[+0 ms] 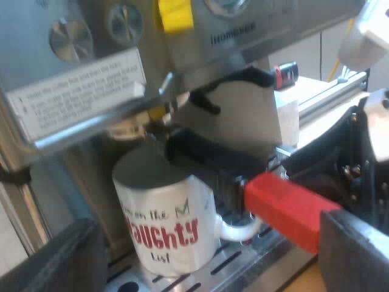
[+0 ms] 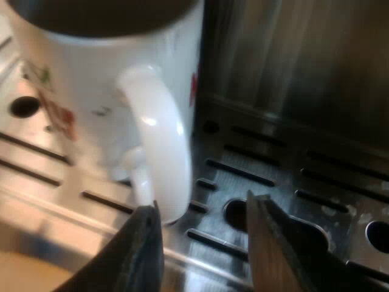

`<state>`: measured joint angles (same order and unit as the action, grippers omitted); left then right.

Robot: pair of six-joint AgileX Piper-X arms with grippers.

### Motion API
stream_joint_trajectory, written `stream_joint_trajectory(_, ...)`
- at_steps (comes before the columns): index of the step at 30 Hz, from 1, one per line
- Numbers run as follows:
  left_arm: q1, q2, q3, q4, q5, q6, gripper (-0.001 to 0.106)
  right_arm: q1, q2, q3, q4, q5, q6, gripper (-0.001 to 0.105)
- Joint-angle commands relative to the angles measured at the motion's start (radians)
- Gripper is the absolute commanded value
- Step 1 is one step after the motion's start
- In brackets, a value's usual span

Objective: Place mug into machine

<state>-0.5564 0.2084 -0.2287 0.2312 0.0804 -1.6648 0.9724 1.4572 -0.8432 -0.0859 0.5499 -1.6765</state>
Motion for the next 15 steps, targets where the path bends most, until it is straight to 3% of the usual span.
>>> stream_joint_trajectory(1, -0.003, -0.024, -0.022, 0.031, -0.001, 0.001, 0.073, 0.035, -0.042, 0.0, 0.055, 0.007, -0.002, 0.036)
stream_joint_trajectory(9, -0.003, -0.037, -0.101, 0.164, -0.001, 0.018, 0.073, 0.132, -0.134, 0.0, 0.091, 0.038, -0.002, 0.036)
stream_joint_trajectory(10, -0.003, -0.037, -0.114, 0.176, -0.001, 0.018, 0.073, 0.159, -0.173, 0.0, 0.086, 0.098, -0.002, 0.036)
stream_joint_trajectory(12, -0.003, -0.037, -0.137, 0.192, -0.001, 0.018, 0.073, 0.172, -0.202, 0.0, 0.086, 0.122, -0.002, 0.034)
stream_joint_trajectory(15, -0.003, -0.038, -0.17, 0.215, 0.001, 0.018, 0.073, 0.186, -0.252, 0.0, 0.086, 0.127, -0.002, 0.018)
